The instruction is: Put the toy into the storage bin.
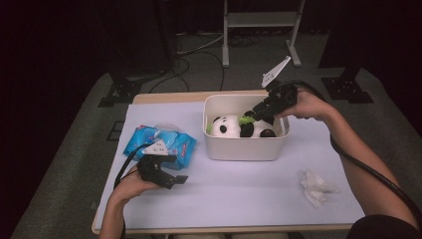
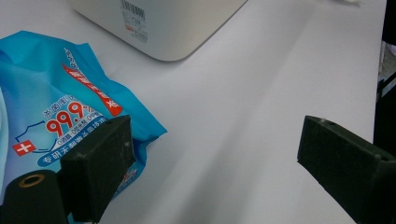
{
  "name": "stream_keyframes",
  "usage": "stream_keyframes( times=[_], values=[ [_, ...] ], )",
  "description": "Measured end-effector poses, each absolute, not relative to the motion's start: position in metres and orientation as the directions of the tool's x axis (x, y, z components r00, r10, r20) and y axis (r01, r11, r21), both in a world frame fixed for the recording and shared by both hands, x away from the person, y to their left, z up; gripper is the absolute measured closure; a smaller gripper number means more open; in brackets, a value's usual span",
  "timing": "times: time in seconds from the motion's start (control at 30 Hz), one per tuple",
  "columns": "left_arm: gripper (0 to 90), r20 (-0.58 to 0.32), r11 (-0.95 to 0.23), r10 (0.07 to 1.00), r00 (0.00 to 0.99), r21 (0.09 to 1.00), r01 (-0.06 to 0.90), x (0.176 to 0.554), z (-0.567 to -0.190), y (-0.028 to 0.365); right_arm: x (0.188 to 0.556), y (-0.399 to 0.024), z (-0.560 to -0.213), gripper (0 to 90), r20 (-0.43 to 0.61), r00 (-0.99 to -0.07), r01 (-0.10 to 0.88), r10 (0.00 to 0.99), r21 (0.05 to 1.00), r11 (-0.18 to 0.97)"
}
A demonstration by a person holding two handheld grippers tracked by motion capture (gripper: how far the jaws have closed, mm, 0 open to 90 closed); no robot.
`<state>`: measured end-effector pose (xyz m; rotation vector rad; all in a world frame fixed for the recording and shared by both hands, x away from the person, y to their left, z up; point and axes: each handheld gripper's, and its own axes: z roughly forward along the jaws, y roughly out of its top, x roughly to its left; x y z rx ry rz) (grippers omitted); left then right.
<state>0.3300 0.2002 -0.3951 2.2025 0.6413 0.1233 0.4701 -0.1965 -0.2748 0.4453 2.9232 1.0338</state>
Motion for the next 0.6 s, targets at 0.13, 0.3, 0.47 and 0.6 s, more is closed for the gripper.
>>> stream_keyframes(
  times=[0.13, 0.3, 0.47, 0.6],
  values=[
    [10.1, -0.123, -0.532, 0.488, 0.864, 0.743, 0.407, 0.33, -0.396, 0.201, 0.467, -0.204, -0.271, 58.2, 0.083, -0.956, 0.267, 0.28, 0.632, 0.727],
    [10.1, -0.127, -0.523, 0.495, 0.86, 0.746, 0.412, 0.33, -0.395, 0.203, 0.465, -0.21, -0.27, 56.0, 0.085, -0.954, 0.272, 0.287, 0.648, 0.712],
    [9.7, -0.12, -0.525, 0.496, 0.86, 0.747, 0.408, 0.329, -0.394, 0.203, 0.463, -0.214, -0.27, 53.1, 0.089, -0.951, 0.28, 0.295, 0.652, 0.705],
    [9.7, -0.123, -0.522, 0.5, 0.857, 0.747, 0.411, 0.328, -0.394, 0.205, 0.46, -0.218, -0.269, 51.3, 0.087, -0.949, 0.283, 0.302, 0.654, 0.702]
  ],
)
